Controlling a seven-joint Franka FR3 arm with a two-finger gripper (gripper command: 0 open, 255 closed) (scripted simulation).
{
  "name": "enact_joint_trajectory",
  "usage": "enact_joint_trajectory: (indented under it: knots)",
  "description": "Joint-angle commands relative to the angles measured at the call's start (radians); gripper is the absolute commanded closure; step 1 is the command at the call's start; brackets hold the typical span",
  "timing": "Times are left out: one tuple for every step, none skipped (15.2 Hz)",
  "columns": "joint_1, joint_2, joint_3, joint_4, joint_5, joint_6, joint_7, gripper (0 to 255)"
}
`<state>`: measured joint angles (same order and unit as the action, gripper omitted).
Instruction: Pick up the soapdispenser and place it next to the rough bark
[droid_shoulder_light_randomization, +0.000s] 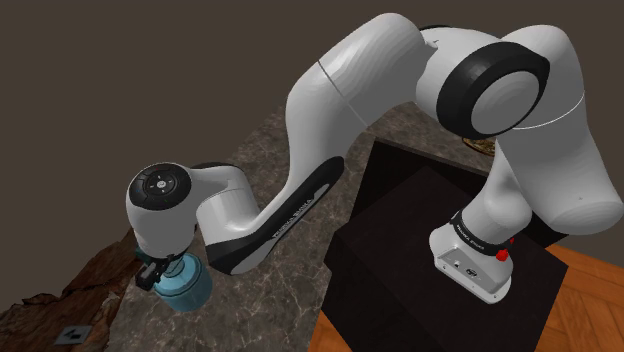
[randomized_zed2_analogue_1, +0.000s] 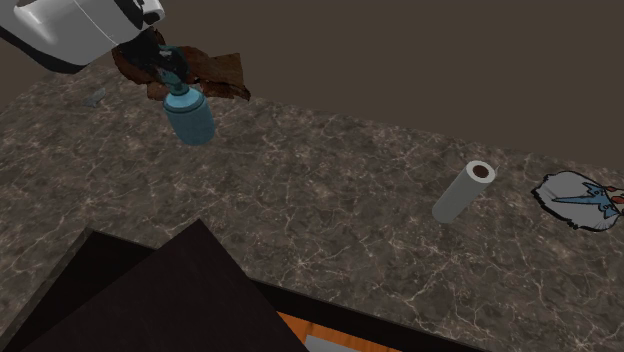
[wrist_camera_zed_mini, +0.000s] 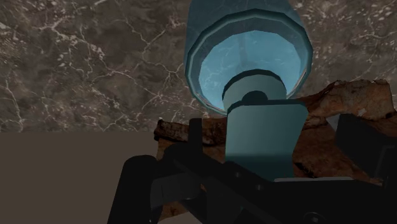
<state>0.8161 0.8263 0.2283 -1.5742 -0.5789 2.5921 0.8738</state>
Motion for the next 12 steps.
enact_joint_trajectory:
  knots:
    - [-0.005, -0.034, 0.008, -0.025, 0.005, -0.009, -0.001, 0]
    - [-0.01, -0.066, 0.017, -0.048, 0.012, -0.02, -0.003, 0]
    - [-0.015, -0.098, 0.025, -0.07, 0.019, -0.031, -0.006, 0]
    - [-0.019, -0.123, 0.033, -0.086, 0.025, -0.04, -0.008, 0]
    - [-0.019, -0.123, 0.033, -0.086, 0.025, -0.04, -0.008, 0]
    - [-0.019, -0.123, 0.033, -0.086, 0.025, -0.04, -0.008, 0]
    - [-0.019, -0.123, 0.033, -0.086, 0.025, -0.04, -0.008, 0]
    - [-0.019, -0.123, 0.033, -0.086, 0.025, -0.04, -0.008, 0]
    - [-0.019, -0.123, 0.033, -0.086, 0.025, -0.04, -0.008, 0]
    - [-0.019, -0.123, 0.033, -0.086, 0.025, -0.04, -0.008, 0]
    - [-0.019, -0.123, 0.033, -0.086, 0.025, -0.04, -0.008, 0]
    - [-0.019, -0.123, 0.033, -0.086, 0.025, -0.04, -0.008, 0]
